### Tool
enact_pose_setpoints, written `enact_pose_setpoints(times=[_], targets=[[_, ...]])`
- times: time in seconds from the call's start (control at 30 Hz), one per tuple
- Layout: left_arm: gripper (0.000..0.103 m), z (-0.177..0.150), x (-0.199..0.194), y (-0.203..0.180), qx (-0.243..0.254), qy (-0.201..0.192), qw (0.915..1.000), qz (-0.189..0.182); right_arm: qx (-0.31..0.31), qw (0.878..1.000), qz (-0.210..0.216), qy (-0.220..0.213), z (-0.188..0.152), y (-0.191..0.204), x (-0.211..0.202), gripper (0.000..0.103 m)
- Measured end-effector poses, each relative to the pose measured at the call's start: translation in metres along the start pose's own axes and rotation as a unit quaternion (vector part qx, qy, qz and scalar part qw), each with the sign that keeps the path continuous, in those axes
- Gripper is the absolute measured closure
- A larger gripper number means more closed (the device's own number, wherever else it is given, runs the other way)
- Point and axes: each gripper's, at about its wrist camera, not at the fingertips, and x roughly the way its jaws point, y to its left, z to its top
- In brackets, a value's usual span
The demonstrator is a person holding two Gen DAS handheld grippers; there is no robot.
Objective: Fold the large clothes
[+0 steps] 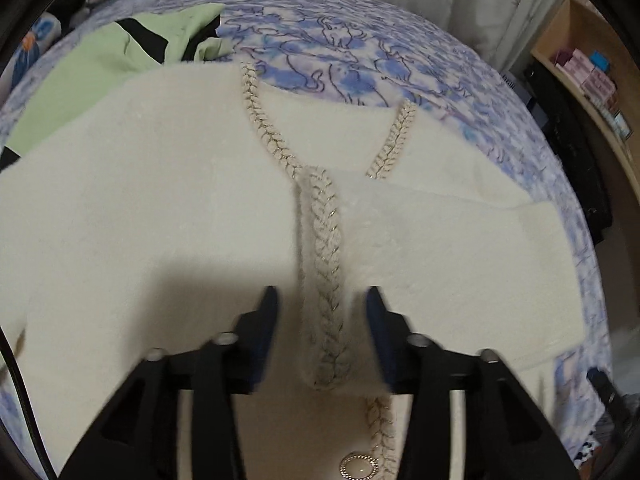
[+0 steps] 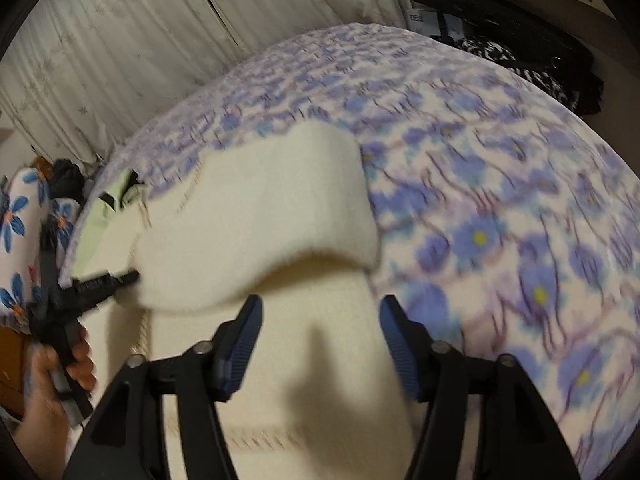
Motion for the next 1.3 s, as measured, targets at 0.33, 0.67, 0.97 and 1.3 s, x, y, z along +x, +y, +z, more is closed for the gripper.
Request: enact_pose_setpoints(times=[0.33,0.67,0.97,1.3], targets=[[0.091,0.018,0.009,-0.02,0.052,-0.008,0.9985,0.011,0.049,0.998,0.017,0.019,0.072,-0.031,0.048,0.032],[0.074,0.036,0.008,0.018,0.043,-0.01,0.9982,0.039,0.031,0.997,0.009,0.071,0.088,-0.03,0.107,0.032],[0.089,0.042,0.029,0.027,0.019,-0.007,0.9994,0.029,0.027,0.994,0.005,0.101,0.096,-0.024,0.162,0.061],[0.078,0.048,0.044,0.02,0.034,-0.038,0.9968,0.061,0.007,0.997,-0.055,0.059,0.091,-0.024,0.157,0.076]])
